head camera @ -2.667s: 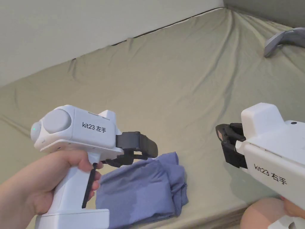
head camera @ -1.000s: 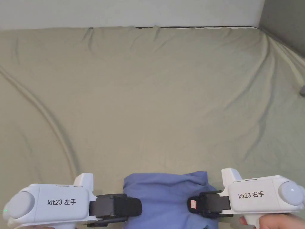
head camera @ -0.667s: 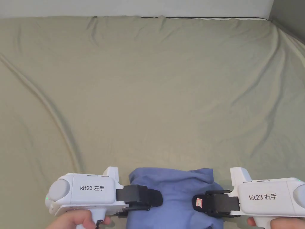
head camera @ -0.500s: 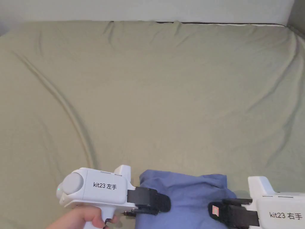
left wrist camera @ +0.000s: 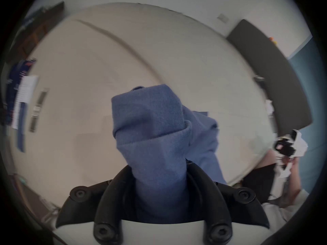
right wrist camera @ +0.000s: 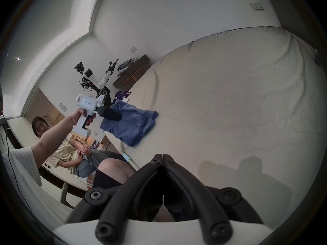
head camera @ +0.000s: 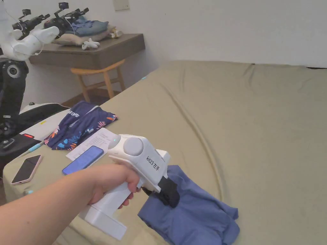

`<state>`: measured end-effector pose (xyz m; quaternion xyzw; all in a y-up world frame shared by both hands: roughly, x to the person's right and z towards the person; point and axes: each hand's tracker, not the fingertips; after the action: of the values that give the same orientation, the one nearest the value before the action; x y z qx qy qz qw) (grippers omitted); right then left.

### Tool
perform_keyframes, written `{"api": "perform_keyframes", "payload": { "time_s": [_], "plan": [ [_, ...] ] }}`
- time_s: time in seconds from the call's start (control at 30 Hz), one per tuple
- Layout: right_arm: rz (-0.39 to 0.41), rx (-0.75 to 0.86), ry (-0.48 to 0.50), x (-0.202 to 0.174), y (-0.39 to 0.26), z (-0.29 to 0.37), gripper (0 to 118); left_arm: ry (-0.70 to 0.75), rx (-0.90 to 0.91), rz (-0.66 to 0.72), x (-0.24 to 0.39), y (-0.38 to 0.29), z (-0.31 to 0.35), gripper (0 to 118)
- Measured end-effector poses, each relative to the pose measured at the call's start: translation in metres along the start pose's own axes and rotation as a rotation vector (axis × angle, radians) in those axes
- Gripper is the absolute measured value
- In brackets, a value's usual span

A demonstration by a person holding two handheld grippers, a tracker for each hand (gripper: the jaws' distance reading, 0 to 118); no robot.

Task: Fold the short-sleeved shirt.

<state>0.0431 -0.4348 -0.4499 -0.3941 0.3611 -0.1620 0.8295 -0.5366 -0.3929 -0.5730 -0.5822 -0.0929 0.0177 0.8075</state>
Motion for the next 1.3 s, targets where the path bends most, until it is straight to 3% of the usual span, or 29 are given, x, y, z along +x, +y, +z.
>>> {"api": "perform_keyframes", "payload": {
  "time_s": [0.1, 0.2, 0.33, 0.37, 0.4, 0.43, 0.47, 0.5, 0.6, 0.67, 0.7, 0.73, 0.83, 0.9, 0.93, 0.97, 1.07, 1.13, 1.23, 1.3],
  "plan": [
    [0.065, -0.031, -0.059, -0.010, -0.003, -0.005, 0, 0.159, -0.089, 0.051, -0.038, 0.007, -0.007, 26],
    [0.056, -0.033, -0.044, -0.015, -0.007, -0.003, 0, 0.314, -0.158, -0.035, -0.057, 0.003, -0.016, 26],
    [0.044, -0.030, -0.050, -0.017, -0.011, 0.002, 0, 0.300, -0.140, 0.096, -0.073, -0.005, -0.023, 29],
    [0.053, -0.031, -0.059, -0.017, -0.012, 0.002, 0, 0.317, -0.123, 0.110, -0.073, -0.007, -0.024, 38],
    [0.059, -0.033, -0.071, -0.017, -0.013, 0.002, 0, 0.337, -0.093, 0.081, -0.071, -0.011, -0.022, 55],
    [0.055, -0.035, -0.074, -0.015, -0.012, 0.004, 0, 0.343, -0.044, 0.072, -0.069, -0.013, -0.019, 84],
    [0.055, -0.035, -0.074, -0.015, -0.013, 0.004, 0, 0.331, -0.012, 0.088, -0.066, -0.013, -0.013, 99],
    [0.053, -0.032, -0.075, -0.015, -0.013, 0.005, 0, 0.293, 0.029, 0.112, -0.061, -0.013, -0.005, 104],
    [0.078, -0.007, -0.100, 0.007, -0.012, 0.014, 0, 0.230, 0.180, 0.122, -0.027, -0.016, 0.022, 104],
    [0.236, 0.011, -0.249, 0.003, -0.011, 0.014, 0, 0.159, 0.254, 0.164, 0.003, -0.021, 0.038, 103],
    [0.285, 0.009, -0.290, 0.005, -0.010, 0.013, 0, 0.085, 0.298, 0.190, 0.019, -0.025, 0.042, 99],
    [0.306, 0.010, -0.311, 0.006, -0.009, 0.014, 0, 0.037, 0.318, 0.176, 0.035, -0.029, 0.044, 85],
    [0.289, 0.037, -0.362, 0.003, -0.007, 0.020, 0, -0.016, 0.415, 0.084, 0.103, -0.045, 0.038, 49],
    [0.288, 0.078, -0.389, 0.002, -0.006, 0.029, 0, -0.026, 0.461, 0.021, 0.147, -0.054, 0.029, 34],
    [0.292, 0.090, -0.398, 0.001, -0.005, 0.033, 0, -0.040, 0.474, -0.021, 0.166, -0.059, 0.023, 10],
    [0.300, 0.106, -0.412, -0.003, -0.006, 0.035, 0, -0.043, 0.489, -0.087, 0.188, -0.065, 0.015, 0],
    [0.339, 0.158, -0.507, -0.011, -0.007, 0.045, 0, -0.022, 0.545, -0.113, 0.235, -0.079, -0.004, 0],
    [0.341, 0.205, -0.513, -0.014, -0.011, 0.051, 0, 0.002, 0.622, -0.132, 0.259, -0.091, -0.008, 0],
    [0.294, 0.319, -0.554, -0.012, -0.019, 0.062, 0, 0.038, 0.787, -0.106, 0.282, -0.114, -0.002, 0],
    [0.305, 0.359, -0.641, -0.012, -0.026, 0.067, 0, 0.061, 0.857, -0.105, 0.291, -0.130, 0.002, 0]
  ]
}}
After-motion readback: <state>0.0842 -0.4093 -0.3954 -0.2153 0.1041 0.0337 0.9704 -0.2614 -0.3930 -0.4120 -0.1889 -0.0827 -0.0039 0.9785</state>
